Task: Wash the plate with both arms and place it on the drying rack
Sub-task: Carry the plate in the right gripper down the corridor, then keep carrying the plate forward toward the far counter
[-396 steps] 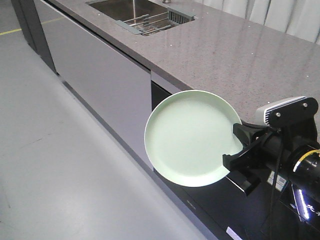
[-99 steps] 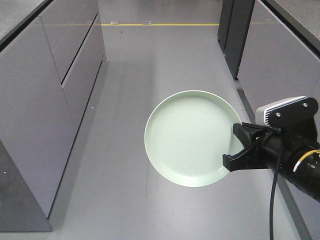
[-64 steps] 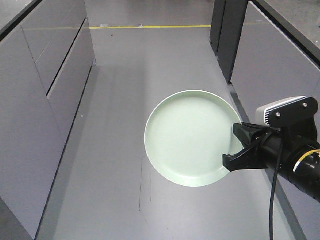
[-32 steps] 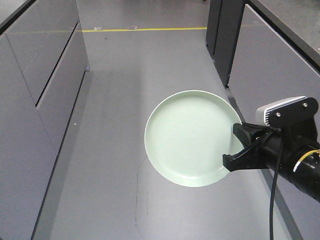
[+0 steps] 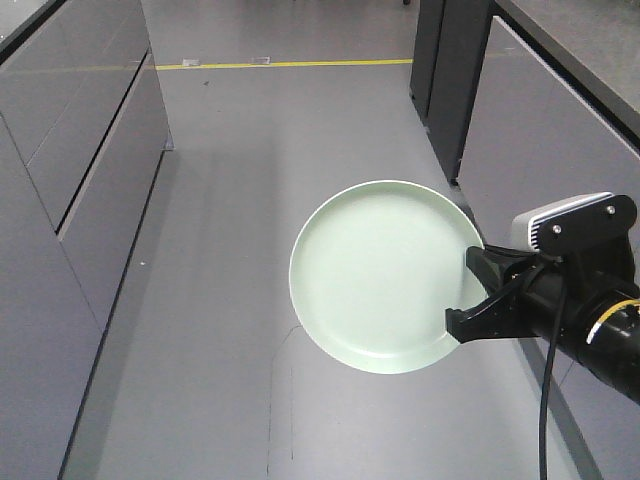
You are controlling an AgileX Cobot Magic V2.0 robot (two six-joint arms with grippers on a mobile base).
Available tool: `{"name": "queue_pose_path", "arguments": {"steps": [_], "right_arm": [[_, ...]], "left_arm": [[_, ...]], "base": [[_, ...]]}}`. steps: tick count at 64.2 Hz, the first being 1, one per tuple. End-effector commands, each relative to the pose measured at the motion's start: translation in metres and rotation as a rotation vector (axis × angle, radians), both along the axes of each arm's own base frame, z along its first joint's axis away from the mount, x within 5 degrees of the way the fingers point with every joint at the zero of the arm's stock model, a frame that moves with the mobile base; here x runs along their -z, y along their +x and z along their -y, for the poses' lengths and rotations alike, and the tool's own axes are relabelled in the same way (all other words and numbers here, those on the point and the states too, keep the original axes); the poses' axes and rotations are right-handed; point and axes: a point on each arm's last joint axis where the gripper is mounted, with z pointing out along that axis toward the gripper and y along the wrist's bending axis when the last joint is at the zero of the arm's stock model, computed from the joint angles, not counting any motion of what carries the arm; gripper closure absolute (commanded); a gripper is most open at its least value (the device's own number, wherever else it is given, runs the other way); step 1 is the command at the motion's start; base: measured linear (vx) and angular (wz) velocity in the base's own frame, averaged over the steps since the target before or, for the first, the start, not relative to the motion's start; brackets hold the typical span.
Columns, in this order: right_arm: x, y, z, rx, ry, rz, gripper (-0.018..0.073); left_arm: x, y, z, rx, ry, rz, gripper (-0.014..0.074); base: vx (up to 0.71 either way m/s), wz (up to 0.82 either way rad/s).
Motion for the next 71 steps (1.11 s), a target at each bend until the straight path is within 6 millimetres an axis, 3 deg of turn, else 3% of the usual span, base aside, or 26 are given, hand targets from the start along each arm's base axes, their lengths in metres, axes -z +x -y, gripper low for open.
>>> {"name": "queue_pose_path", "arguments": {"steps": [1, 71], "right_arm": [[-0.0213, 0.0023, -0.0004, -0.001, 0.039, 0.127, 0.0564], [-0.0213, 0.0023, -0.0004, -0.001, 0.039, 0.127, 0.0564]], "left_arm": [[-0.0022, -0.0004, 0.0001, 0.001, -0.012, 0.073, 0.0598], [-0.0022, -0.0004, 0.0001, 0.001, -0.012, 0.073, 0.0598]], "base": [[0.17, 0.01], [0.18, 0.02]]}}
